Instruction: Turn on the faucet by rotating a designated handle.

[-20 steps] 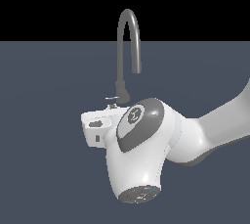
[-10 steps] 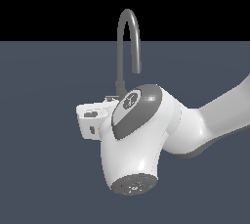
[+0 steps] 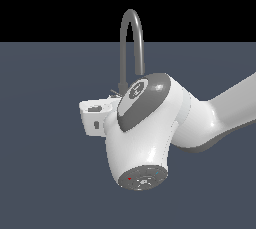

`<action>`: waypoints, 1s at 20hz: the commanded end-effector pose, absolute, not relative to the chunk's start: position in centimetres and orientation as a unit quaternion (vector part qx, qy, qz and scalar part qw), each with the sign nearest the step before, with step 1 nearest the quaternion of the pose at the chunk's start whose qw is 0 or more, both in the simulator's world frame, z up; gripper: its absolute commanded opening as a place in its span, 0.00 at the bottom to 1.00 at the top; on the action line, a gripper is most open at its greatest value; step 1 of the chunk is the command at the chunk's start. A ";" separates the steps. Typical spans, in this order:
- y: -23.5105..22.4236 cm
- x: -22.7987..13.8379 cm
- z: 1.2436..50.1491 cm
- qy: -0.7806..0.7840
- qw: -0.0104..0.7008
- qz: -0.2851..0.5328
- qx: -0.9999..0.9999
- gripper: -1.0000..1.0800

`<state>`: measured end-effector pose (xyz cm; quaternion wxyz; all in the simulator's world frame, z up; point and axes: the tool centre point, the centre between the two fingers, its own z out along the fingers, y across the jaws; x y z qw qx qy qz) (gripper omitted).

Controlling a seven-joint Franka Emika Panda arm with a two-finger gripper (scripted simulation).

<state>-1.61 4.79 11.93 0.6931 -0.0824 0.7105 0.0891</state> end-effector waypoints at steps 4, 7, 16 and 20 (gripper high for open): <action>4.0 -1.4 14.8 0.702 0.701 0.086 -0.086 0.00; 3.8 -1.4 13.2 0.714 0.690 0.087 -0.081 0.00; 1.0 -0.7 15.5 0.706 0.698 0.086 -0.084 0.00; -0.2 -0.3 16.5 0.703 0.701 0.086 -0.086 0.00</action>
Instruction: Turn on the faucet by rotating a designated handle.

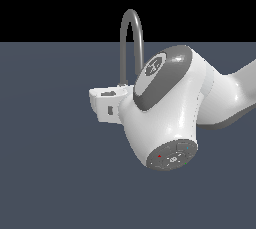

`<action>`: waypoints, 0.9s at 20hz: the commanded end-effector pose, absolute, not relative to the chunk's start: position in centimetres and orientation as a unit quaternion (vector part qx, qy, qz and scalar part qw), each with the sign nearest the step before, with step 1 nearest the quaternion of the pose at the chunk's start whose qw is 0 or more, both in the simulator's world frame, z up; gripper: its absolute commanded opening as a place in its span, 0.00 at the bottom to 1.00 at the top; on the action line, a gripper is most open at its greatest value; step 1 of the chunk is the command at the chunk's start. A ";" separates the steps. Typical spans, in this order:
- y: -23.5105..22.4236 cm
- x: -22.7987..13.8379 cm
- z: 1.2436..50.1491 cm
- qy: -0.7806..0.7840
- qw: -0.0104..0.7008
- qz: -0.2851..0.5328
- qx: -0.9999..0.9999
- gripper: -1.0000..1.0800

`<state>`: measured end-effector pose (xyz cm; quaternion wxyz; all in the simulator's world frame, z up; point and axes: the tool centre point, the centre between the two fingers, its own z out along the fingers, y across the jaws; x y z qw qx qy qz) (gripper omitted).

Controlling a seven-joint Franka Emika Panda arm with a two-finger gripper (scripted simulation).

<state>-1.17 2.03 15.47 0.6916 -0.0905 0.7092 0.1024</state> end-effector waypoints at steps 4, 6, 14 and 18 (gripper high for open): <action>0.9 -0.9 15.3 0.708 0.693 0.100 -0.091 0.00; 0.0 -0.6 15.2 0.707 0.694 0.097 -0.090 0.00; -3.7 0.5 14.6 0.703 0.701 0.088 -0.087 0.00; -0.9 0.0 15.5 0.693 0.705 0.109 -0.102 0.00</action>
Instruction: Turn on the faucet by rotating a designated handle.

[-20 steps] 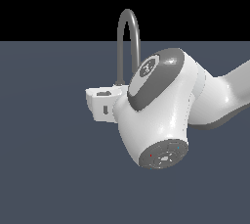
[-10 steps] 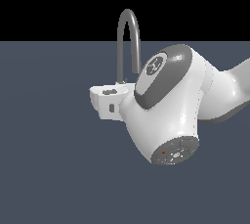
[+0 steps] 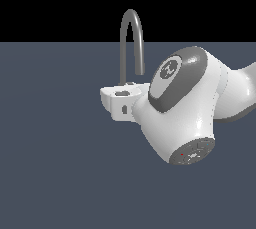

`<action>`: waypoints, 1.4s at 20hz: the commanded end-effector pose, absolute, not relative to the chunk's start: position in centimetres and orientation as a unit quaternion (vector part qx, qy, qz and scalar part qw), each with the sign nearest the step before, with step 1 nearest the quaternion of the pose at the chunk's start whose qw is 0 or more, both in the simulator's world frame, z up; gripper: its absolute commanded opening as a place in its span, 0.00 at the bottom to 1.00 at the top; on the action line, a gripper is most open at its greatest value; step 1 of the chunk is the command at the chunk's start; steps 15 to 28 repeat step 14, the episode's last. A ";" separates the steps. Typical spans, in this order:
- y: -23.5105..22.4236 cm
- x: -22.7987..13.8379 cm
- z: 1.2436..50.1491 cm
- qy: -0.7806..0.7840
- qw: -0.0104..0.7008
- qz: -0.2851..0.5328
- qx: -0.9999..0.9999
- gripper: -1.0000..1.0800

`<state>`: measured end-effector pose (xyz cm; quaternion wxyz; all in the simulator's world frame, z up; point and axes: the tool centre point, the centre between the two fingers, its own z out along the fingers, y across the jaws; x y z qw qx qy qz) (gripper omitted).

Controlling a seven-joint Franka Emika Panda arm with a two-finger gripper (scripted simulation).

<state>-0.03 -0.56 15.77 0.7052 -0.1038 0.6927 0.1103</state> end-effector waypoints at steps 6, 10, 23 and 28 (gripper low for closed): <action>-2.8 0.4 13.2 0.697 0.704 0.099 -0.095 0.00; -4.1 0.7 11.6 0.700 0.703 0.093 -0.091 0.00; -5.2 0.9 10.4 0.701 0.702 0.088 -0.087 0.00; -5.2 0.9 10.4 0.701 0.702 0.088 -0.087 0.00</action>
